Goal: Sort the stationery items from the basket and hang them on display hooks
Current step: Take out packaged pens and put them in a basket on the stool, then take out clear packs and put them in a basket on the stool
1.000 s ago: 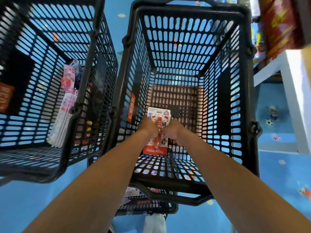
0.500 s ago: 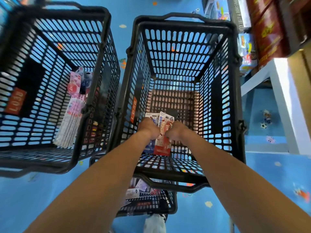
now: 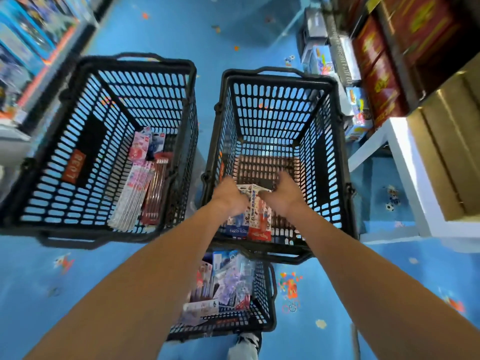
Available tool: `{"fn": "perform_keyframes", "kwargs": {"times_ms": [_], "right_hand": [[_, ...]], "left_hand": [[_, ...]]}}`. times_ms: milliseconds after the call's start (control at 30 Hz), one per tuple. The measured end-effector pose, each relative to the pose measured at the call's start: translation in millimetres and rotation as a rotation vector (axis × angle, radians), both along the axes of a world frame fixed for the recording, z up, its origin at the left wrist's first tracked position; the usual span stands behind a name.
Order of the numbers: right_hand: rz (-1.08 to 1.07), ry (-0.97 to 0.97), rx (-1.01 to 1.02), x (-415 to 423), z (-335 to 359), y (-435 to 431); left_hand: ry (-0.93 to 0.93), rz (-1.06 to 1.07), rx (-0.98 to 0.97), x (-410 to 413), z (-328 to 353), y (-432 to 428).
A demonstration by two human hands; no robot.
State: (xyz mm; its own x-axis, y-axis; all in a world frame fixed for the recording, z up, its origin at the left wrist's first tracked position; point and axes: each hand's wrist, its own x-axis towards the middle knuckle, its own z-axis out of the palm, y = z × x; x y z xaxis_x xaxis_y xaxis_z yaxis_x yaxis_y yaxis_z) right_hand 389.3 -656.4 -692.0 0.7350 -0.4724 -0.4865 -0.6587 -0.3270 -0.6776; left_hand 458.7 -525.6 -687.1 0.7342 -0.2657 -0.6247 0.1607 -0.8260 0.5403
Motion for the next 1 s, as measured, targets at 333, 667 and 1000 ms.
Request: {"fn": "perform_keyframes", "kwargs": {"times_ms": [333,667,1000], "right_hand": [[-0.015,-0.299,-0.181,-61.9,122.8,64.0],[0.114,-0.327,-0.399,-151.6,128.4,177.1],[0.251,0.077,-0.181,-197.1,-107.1,234.0]], "left_hand": [[-0.081,-0.096,-0.393,-33.0,123.8,78.8],[0.395,-0.606,0.056,-92.4,135.0,188.0],[0.171,-0.658,0.354,-140.6,-87.9,240.2]]}}
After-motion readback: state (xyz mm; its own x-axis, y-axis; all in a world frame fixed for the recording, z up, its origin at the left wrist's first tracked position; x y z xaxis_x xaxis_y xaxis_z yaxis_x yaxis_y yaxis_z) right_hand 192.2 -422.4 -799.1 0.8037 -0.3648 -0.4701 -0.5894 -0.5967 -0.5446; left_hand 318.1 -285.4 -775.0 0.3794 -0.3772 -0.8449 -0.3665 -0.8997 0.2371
